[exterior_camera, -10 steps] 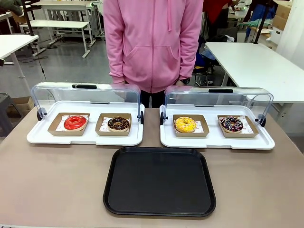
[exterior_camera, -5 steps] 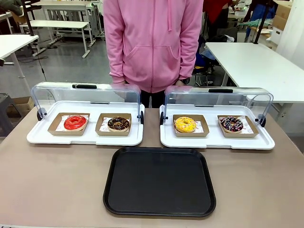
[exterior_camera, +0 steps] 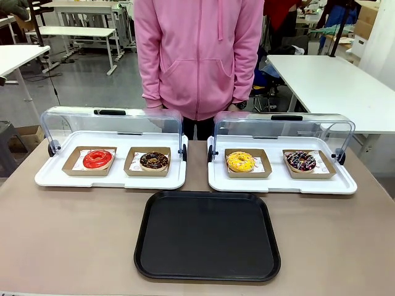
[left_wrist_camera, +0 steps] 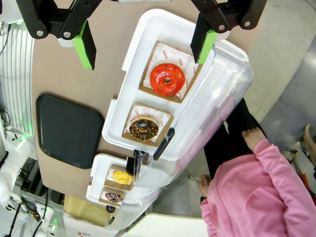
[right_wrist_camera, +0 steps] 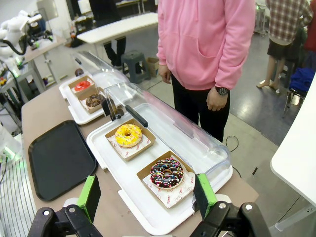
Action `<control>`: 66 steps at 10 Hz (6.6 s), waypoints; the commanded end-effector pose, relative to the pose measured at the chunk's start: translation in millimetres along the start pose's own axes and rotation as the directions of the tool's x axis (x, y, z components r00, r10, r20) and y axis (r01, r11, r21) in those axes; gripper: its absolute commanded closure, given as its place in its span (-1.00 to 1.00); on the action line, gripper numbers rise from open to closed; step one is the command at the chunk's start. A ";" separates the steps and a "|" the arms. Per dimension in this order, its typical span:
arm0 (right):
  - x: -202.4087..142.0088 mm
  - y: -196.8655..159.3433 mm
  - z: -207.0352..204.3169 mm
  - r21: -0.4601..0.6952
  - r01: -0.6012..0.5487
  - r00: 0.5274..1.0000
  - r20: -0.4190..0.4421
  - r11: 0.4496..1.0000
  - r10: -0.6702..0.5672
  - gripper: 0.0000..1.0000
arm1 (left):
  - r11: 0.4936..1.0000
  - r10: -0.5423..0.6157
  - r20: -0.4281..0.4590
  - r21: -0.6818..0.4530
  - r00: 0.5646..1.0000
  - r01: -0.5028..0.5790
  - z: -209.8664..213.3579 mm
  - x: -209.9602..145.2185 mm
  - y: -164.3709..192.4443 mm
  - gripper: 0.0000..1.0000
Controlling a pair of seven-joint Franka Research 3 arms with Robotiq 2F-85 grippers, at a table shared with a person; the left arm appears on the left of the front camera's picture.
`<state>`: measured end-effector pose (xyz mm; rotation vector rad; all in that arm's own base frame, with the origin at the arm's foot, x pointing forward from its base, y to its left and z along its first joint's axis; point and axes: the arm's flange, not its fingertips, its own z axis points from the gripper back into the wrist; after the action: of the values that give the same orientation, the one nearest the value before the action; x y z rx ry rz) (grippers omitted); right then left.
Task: Move the first donut from the left to the tray.
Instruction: Pick up the Paper togo box containing the Donut indicated by the person and place it on the Handle tray.
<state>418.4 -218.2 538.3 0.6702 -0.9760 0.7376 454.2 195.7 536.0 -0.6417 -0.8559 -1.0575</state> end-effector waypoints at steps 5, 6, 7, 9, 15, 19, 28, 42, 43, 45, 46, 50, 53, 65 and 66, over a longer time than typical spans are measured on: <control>1.8 -0.5 -0.2 0.006 -0.006 1.000 0.013 1.000 0.006 -1.00 | 1.000 -0.005 -0.003 0.001 1.000 0.005 0.4 0.7 -1.2 -1.00; 1.8 -0.5 -0.2 0.006 -0.006 1.000 0.013 1.000 0.006 -1.00 | 1.000 -0.005 -0.003 0.001 1.000 0.005 0.4 0.7 -1.2 -1.00; 1.8 -0.5 -0.2 0.006 -0.006 1.000 0.013 1.000 0.006 -1.00 | 1.000 -0.005 -0.003 0.001 1.000 0.005 0.4 0.7 -1.2 -1.00; 1.8 -0.5 -0.2 0.006 -0.006 1.000 0.013 1.000 0.006 -1.00 | 1.000 -0.005 -0.003 0.001 1.000 0.005 0.4 0.7 -1.2 -1.00; 1.8 -0.5 -0.2 0.006 -0.006 1.000 0.013 1.000 0.006 -1.00 | 1.000 -0.005 -0.003 0.001 1.000 0.005 0.4 0.7 -1.2 -1.00; 1.8 -0.5 -0.2 0.006 -0.006 1.000 0.013 1.000 0.006 -1.00 | 1.000 -0.005 -0.003 0.001 1.000 0.005 0.4 0.7 -1.2 -1.00; 1.8 -0.5 -0.2 0.006 -0.006 1.000 0.013 1.000 0.006 -1.00 | 1.000 -0.005 -0.003 0.001 1.000 0.005 0.4 0.7 -1.2 -1.00; 1.8 -0.5 -0.2 0.006 -0.006 1.000 0.013 1.000 0.006 -1.00 | 1.000 -0.005 -0.003 0.001 1.000 0.005 0.4 0.7 -1.2 -1.00; 1.8 -0.5 -0.2 0.006 -0.006 1.000 0.013 1.000 0.006 -1.00 | 1.000 -0.005 -0.003 0.001 1.000 0.005 0.4 0.7 -1.2 -1.00; 1.8 -0.5 -0.2 0.006 -0.006 1.000 0.013 1.000 0.006 -1.00 | 1.000 -0.005 -0.003 0.001 1.000 0.005 0.4 0.7 -1.2 -1.00; 1.8 -0.5 -0.2 0.006 -0.006 1.000 0.013 1.000 0.006 -1.00 | 1.000 -0.005 -0.003 0.001 1.000 0.005 0.4 0.7 -1.2 -1.00; 1.8 -0.5 -0.2 0.006 -0.006 1.000 0.013 1.000 0.006 -1.00 | 1.000 -0.005 -0.003 0.001 1.000 0.005 0.4 0.7 -1.2 -1.00; 1.8 -0.5 -0.2 0.006 -0.006 1.000 0.013 1.000 0.006 -1.00 | 1.000 -0.005 -0.003 0.001 1.000 0.005 0.4 0.7 -1.2 -1.00; 1.8 -0.5 -0.2 0.006 -0.006 1.000 0.013 1.000 0.006 -1.00 | 1.000 -0.005 -0.003 0.001 1.000 0.005 0.4 0.7 -1.2 -1.00; 1.8 -0.5 -0.2 0.006 -0.006 1.000 0.013 1.000 0.006 -1.00 | 1.000 -0.005 -0.003 0.001 1.000 0.005 0.4 0.7 -1.2 -1.00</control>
<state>418.4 -218.2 538.2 0.6702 -0.9760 0.7375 454.2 195.7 536.0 -0.6417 -0.8559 -1.0575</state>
